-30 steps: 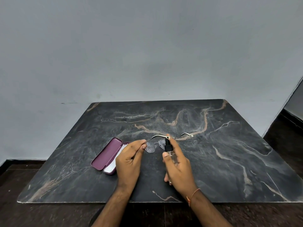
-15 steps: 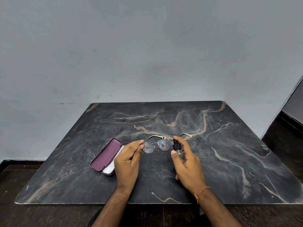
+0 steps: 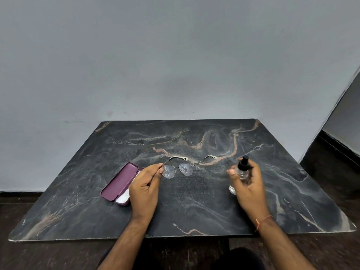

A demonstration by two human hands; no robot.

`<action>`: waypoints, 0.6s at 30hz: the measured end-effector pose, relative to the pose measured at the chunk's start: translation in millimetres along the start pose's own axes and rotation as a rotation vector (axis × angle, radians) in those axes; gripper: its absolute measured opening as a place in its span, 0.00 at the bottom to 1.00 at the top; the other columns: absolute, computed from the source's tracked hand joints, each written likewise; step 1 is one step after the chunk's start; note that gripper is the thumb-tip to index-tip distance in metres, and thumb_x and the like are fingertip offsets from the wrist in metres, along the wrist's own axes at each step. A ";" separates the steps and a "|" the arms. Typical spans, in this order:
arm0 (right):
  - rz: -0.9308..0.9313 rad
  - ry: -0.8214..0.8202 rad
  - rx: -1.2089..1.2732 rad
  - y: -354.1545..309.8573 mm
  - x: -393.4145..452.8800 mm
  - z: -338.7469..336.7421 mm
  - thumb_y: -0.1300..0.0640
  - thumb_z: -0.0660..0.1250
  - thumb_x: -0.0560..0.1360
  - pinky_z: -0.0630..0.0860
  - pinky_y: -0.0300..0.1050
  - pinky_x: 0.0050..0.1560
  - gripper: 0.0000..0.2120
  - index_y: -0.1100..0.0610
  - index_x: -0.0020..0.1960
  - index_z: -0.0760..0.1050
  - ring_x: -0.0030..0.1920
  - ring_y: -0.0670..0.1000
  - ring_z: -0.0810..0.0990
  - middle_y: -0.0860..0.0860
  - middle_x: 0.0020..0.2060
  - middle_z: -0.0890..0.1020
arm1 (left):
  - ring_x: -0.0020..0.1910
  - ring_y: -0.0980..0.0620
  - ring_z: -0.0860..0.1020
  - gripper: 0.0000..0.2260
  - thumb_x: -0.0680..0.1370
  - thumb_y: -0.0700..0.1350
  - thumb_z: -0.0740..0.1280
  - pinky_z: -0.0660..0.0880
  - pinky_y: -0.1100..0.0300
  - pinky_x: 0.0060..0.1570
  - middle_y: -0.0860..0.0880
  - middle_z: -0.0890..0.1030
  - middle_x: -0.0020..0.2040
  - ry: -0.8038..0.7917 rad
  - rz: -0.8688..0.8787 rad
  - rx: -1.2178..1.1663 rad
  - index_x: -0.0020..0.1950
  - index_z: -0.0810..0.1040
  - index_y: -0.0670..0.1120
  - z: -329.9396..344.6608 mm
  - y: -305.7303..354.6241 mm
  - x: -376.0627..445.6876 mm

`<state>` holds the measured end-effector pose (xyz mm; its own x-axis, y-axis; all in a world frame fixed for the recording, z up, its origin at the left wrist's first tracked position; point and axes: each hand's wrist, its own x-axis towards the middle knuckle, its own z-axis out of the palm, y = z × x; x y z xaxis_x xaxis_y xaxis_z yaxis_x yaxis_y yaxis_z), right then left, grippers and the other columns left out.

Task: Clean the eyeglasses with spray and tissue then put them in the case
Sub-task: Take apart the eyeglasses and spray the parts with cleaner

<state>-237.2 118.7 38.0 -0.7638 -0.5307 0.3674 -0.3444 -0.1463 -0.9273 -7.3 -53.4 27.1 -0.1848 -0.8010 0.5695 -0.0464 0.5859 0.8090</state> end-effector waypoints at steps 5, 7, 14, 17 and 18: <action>0.061 -0.058 -0.005 6.7 0.7 -3.2 0.53 0.76 0.77 0.79 0.56 0.67 0.20 0.40 0.64 0.73 0.63 0.52 0.83 0.45 0.59 0.85 | 0.59 0.55 0.86 0.09 0.82 0.41 0.74 0.82 0.58 0.62 0.54 0.89 0.57 -0.002 0.001 0.015 0.61 0.89 0.45 0.3 1.3 -0.5; 0.051 -0.080 -0.111 4.0 -3.0 -1.9 0.51 0.78 0.76 0.74 0.51 0.72 0.29 0.40 0.71 0.70 0.70 0.46 0.78 0.42 0.69 0.79 | 0.59 0.56 0.86 0.09 0.82 0.41 0.74 0.81 0.61 0.62 0.54 0.89 0.57 -0.003 0.003 0.025 0.61 0.89 0.45 0.5 2.5 -1.0; -0.252 0.252 -0.348 -16.1 -38.6 -1.8 0.47 0.67 0.81 0.76 0.45 0.57 0.14 0.48 0.65 0.78 0.55 0.52 0.80 0.49 0.56 0.80 | 0.59 0.58 0.85 0.09 0.82 0.40 0.73 0.81 0.61 0.62 0.55 0.89 0.57 -0.008 0.041 0.048 0.61 0.89 0.46 0.6 2.4 -2.0; 0.207 0.010 -0.122 -31.7 -42.4 5.9 0.32 0.59 0.82 0.71 0.47 0.31 0.24 0.48 0.49 0.85 0.30 0.50 0.76 0.51 0.34 0.80 | 0.59 0.57 0.86 0.09 0.83 0.40 0.73 0.81 0.57 0.62 0.55 0.89 0.58 -0.037 0.060 0.056 0.61 0.89 0.45 0.6 2.3 -2.0; 0.426 -0.060 0.038 -38.5 -40.0 7.7 0.30 0.59 0.82 0.68 0.45 0.28 0.28 0.51 0.50 0.85 0.27 0.49 0.73 0.52 0.32 0.78 | 0.59 0.56 0.86 0.09 0.83 0.40 0.73 0.81 0.56 0.62 0.55 0.89 0.58 -0.049 0.070 0.060 0.61 0.89 0.45 0.4 2.5 -2.8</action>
<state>-189.2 139.1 58.4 -0.7997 -0.5981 -0.0526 0.0160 0.0663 -0.9977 -7.3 -49.6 27.5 -0.2375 -0.7519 0.6150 -0.0907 0.6475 0.7567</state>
